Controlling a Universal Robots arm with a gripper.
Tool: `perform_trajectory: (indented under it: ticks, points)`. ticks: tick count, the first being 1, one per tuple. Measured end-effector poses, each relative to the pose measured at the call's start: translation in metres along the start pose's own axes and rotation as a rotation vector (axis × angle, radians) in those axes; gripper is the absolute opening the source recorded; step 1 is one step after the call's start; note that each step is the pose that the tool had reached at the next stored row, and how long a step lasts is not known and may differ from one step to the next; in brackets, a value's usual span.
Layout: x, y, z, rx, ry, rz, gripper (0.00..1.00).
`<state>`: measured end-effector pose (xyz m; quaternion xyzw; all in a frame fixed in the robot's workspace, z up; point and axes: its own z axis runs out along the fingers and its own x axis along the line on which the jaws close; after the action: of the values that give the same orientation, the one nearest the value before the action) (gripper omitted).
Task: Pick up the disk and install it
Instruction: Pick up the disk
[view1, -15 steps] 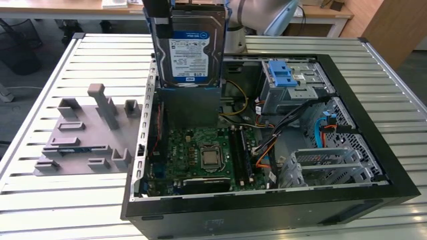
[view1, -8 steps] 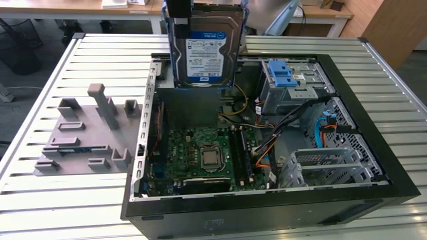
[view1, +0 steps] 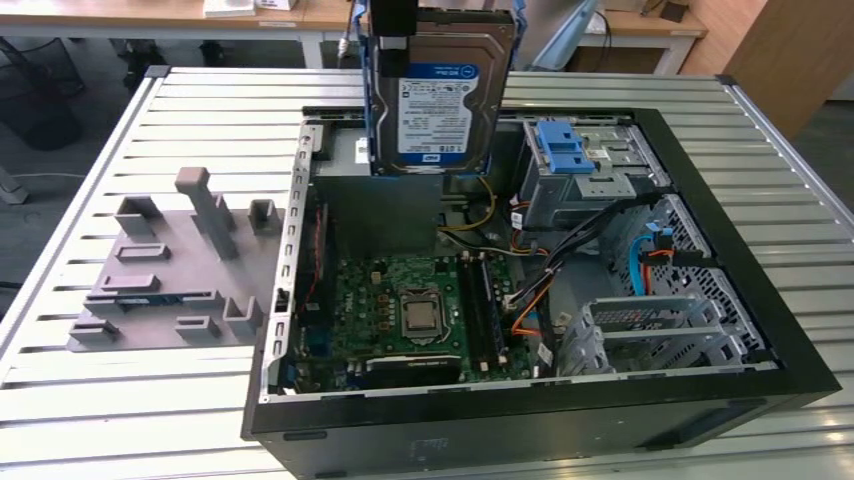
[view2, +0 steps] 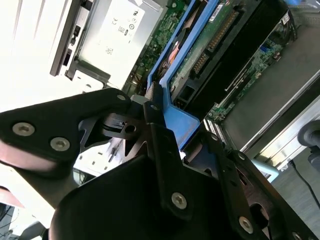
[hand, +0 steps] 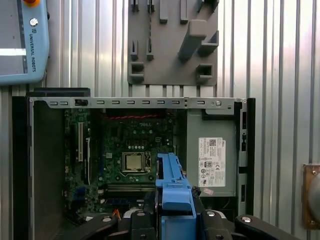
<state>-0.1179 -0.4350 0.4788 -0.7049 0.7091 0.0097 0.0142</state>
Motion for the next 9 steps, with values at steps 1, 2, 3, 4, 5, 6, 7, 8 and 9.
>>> perform_trajectory:
  ticks: [1, 2, 3, 4, 5, 6, 7, 8, 9]
  points:
    - [0.0000, -0.0021, 0.0000, 0.0000, 0.0001, 0.000, 0.36]
    - [0.0000, -0.0043, 0.0000, -0.0001, 0.0001, 0.000, 0.36]
    - [0.0000, -0.0065, 0.0001, 0.0000, 0.0000, 0.000, 0.36]
    - [-0.0001, -0.0083, 0.0001, 0.0000, 0.0000, 0.000, 0.36]
    - [0.0000, -0.0091, 0.0002, 0.0001, 0.0000, 0.002, 0.36]
    - [0.0000, -0.0093, 0.0005, 0.0003, -0.0001, 0.007, 0.36]
    - [0.0000, -0.0093, 0.0006, 0.0004, 0.0001, 0.012, 0.36]
    - [0.0003, -0.0095, 0.0007, 0.0004, 0.0003, 0.016, 0.36]
    - [0.0012, -0.0096, 0.0009, 0.0005, 0.0000, 0.019, 0.36]
